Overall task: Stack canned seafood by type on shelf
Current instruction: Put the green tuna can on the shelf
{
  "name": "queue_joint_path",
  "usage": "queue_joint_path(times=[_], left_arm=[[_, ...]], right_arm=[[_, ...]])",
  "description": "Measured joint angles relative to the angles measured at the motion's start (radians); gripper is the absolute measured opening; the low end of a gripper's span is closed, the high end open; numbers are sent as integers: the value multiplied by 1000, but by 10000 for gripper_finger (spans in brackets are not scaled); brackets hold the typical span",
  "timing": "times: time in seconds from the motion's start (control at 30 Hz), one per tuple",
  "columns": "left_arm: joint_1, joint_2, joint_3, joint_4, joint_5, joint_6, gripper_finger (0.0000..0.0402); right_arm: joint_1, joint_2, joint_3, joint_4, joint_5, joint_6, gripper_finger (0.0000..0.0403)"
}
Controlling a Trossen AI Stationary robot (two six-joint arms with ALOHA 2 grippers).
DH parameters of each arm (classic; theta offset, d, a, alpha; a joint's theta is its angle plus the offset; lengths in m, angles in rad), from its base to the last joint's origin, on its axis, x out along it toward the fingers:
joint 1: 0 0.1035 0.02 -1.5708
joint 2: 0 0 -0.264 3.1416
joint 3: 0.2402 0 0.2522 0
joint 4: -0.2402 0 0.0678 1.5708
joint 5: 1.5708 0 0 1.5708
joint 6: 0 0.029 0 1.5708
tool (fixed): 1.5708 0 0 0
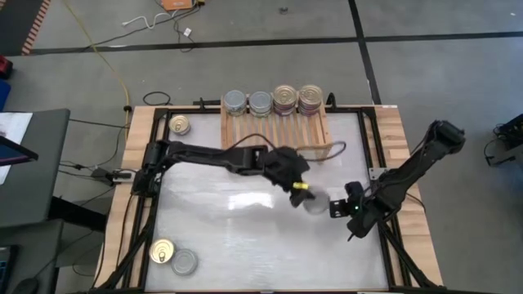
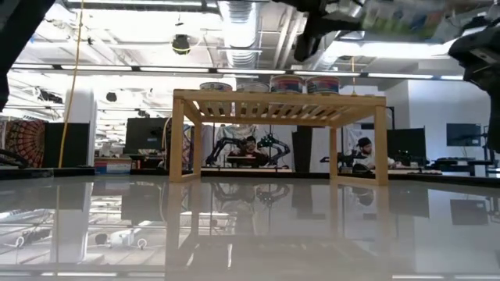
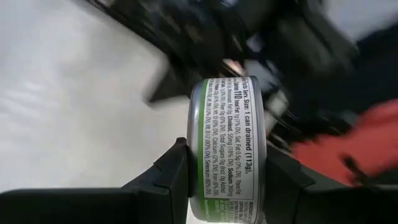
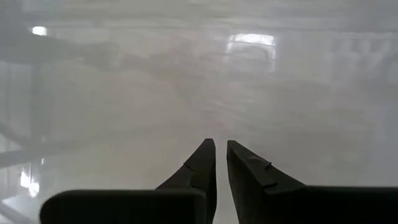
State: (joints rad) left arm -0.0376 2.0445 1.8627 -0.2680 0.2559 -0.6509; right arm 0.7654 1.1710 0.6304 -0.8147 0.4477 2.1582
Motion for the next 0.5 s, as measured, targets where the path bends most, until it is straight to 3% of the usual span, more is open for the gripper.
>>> queue_joint_path(times=[0.1,0.23,0.5], left_arm=[[34,0,47,-36,-77,-6,136],[92,0,52,-11,-101,-117,137],[149,0,52,-3,-189,-240,138]], right_arm=[[-2,40,0,25,0,26,69],[-11,95,0,99,0,21,69],[-14,91,0,129,0,-149,69]])
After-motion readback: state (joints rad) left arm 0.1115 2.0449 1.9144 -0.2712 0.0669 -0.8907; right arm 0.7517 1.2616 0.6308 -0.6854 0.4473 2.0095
